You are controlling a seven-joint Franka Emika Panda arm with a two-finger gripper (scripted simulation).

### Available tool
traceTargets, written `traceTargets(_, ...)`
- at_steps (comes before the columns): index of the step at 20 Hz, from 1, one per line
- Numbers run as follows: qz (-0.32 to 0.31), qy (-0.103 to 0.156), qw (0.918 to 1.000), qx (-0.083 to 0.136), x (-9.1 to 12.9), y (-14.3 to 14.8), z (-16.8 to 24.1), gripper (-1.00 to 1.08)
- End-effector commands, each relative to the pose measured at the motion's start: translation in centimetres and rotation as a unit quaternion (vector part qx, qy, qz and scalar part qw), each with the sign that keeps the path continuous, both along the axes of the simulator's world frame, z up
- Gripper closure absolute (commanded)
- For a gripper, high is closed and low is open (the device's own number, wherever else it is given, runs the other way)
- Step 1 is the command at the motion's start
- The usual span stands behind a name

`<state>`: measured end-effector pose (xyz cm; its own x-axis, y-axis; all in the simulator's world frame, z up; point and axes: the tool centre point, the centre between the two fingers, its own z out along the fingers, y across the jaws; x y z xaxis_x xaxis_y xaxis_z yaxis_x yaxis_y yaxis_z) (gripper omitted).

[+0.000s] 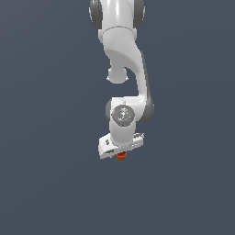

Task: Pick up the object and move it to a goal position.

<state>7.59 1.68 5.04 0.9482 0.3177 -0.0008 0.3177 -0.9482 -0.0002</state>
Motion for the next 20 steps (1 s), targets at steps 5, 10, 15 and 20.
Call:
traceTargets(5, 0.0, 0.0, 1.0, 0.0, 0.14, 0.0, -1.25, -0.92)
traceTargets(10, 0.0, 0.0, 1.0, 0.0, 0.16, 0.0, -1.22, 1.08)
traceTargets(15, 0.0, 0.0, 1.0, 0.0, 0.16, 0.0, -1.22, 1.08)
traceTargets(20, 0.0, 0.0, 1.0, 0.0, 0.21, 0.42, -1.0, 1.08)
